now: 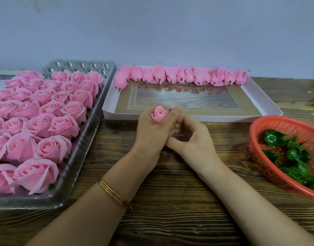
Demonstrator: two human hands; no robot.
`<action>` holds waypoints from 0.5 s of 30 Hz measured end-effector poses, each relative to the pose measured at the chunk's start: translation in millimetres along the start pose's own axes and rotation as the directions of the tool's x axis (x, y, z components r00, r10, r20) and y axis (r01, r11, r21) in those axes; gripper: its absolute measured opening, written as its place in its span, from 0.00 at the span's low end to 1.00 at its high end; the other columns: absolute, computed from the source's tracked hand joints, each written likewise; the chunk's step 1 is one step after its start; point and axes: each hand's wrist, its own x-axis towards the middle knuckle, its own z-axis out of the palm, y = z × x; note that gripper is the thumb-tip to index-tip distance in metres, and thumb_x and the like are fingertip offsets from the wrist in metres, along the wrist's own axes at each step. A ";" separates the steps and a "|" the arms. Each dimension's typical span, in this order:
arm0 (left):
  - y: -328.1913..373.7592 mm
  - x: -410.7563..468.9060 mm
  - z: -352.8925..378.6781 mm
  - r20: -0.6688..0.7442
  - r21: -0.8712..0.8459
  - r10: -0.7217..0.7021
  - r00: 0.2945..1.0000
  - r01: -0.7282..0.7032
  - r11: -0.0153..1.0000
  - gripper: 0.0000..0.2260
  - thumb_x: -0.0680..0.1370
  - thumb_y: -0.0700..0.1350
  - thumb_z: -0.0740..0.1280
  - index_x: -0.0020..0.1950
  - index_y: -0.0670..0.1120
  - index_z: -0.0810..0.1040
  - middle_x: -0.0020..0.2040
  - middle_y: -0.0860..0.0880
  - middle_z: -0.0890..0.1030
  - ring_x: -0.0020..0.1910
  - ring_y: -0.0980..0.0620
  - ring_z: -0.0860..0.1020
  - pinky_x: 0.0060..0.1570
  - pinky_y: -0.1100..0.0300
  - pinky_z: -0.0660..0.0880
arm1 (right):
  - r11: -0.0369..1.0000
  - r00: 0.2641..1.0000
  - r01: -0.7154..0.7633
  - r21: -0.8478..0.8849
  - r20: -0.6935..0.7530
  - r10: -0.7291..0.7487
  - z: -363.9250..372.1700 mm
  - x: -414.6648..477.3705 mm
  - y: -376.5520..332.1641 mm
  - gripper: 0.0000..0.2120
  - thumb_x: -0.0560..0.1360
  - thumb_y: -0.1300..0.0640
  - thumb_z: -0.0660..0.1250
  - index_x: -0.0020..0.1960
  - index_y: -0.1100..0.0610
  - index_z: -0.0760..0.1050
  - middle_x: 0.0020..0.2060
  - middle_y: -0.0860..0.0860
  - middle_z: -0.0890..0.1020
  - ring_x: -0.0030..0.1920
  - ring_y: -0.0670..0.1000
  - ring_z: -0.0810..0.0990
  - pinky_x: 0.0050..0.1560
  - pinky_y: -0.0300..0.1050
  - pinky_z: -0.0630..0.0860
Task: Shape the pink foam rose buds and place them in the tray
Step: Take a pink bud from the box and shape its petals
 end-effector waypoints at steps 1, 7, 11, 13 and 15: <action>-0.3 -0.6 0.6 0.000 -0.011 -0.014 1.000 0.014 1.000 0.12 0.76 0.37 0.70 0.35 0.44 0.71 0.28 0.49 0.75 0.27 0.55 0.75 0.29 0.63 0.77 | 0.999 1.000 0.020 -0.044 -0.010 -0.020 0.8 -0.2 0.9 0.13 0.67 0.72 0.74 0.48 0.63 0.77 0.36 0.50 0.80 0.37 0.47 0.77 0.41 0.39 0.76; 0.0 -4.1 1.8 0.042 0.027 -0.041 0.998 0.040 0.999 0.12 0.73 0.33 0.71 0.33 0.45 0.75 0.27 0.51 0.75 0.28 0.57 0.74 0.30 0.63 0.74 | 0.981 0.995 0.083 -0.173 -0.045 -0.092 1.0 -2.4 0.7 0.22 0.62 0.59 0.75 0.52 0.43 0.77 0.41 0.55 0.85 0.43 0.54 0.83 0.47 0.48 0.81; 4.9 -4.1 -0.1 0.090 0.006 -0.078 0.993 0.078 0.997 0.07 0.73 0.31 0.71 0.39 0.40 0.76 0.29 0.46 0.74 0.29 0.51 0.72 0.34 0.59 0.75 | 0.991 0.994 0.105 -0.085 -0.009 -0.107 -0.7 -0.3 -0.8 0.24 0.64 0.67 0.76 0.52 0.44 0.78 0.32 0.42 0.81 0.34 0.39 0.78 0.40 0.34 0.76; 7.0 -3.6 -1.6 0.106 -0.015 -0.089 0.990 0.092 0.996 0.07 0.72 0.29 0.70 0.39 0.40 0.77 0.36 0.41 0.77 0.35 0.44 0.72 0.41 0.55 0.76 | 0.995 0.995 0.093 -0.027 0.025 -0.093 -3.2 1.3 -0.9 0.25 0.67 0.74 0.73 0.55 0.49 0.78 0.32 0.39 0.81 0.34 0.37 0.77 0.41 0.30 0.74; 9.4 -3.5 -2.9 0.135 -0.012 -0.098 0.986 0.101 0.995 0.08 0.70 0.28 0.70 0.38 0.40 0.77 0.42 0.41 0.80 0.42 0.42 0.74 0.46 0.53 0.77 | 0.997 0.995 0.077 0.012 0.055 -0.078 -4.9 1.4 -1.8 0.24 0.68 0.76 0.71 0.56 0.52 0.79 0.33 0.40 0.81 0.34 0.37 0.77 0.41 0.33 0.74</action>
